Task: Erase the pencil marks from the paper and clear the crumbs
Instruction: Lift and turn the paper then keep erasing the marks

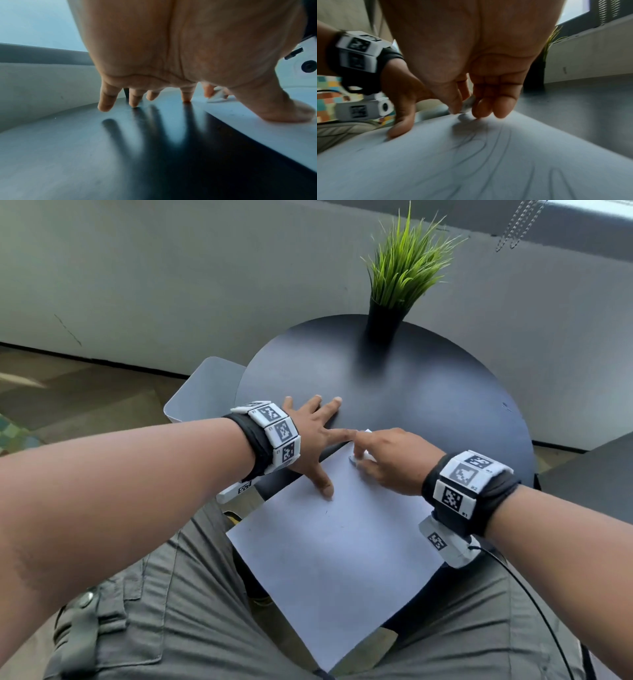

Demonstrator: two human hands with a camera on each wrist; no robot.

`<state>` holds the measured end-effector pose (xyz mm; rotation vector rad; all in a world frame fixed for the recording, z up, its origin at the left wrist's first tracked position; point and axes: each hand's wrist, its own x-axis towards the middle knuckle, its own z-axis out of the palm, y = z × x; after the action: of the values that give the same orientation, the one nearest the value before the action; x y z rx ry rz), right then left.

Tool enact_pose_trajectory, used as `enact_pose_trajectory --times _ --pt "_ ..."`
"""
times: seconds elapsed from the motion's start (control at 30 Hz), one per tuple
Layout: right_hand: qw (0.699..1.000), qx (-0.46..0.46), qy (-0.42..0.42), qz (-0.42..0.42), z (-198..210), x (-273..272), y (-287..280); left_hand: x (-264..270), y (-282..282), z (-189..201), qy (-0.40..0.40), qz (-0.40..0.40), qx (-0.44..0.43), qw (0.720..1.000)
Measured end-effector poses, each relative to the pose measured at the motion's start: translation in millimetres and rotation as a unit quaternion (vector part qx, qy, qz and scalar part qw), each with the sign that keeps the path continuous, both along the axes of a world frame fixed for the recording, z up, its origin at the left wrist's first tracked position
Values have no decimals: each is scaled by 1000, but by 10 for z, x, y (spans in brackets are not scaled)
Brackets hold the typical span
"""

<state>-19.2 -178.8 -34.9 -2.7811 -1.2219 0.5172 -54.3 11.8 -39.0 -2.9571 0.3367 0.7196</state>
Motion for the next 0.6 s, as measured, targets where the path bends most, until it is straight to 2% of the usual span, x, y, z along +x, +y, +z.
enact_pose_trajectory --times 0.13,0.27,0.33,0.43,0.47,0.5,0.6 --pt "999 5 -45 -30 -59 79 7 25 -3 -18 -13 -21 8 1000" --pt "998 -6 -61 -21 -37 42 -22 88 -6 2 -3 -37 16 999" --pt "997 2 -67 26 -46 -31 -10 116 -6 16 0 -46 26 999" --pt "983 -16 -32 182 -29 -375 45 130 -16 23 -8 -69 56 996" --pt "979 -29 -21 200 -18 -384 38 132 -18 22 -7 -74 62 995" --pt "981 -29 -27 188 -20 -295 30 140 -19 21 -5 -79 63 995" --pt "996 -11 -67 66 -10 33 -45 153 -27 29 -3 -91 64 994"
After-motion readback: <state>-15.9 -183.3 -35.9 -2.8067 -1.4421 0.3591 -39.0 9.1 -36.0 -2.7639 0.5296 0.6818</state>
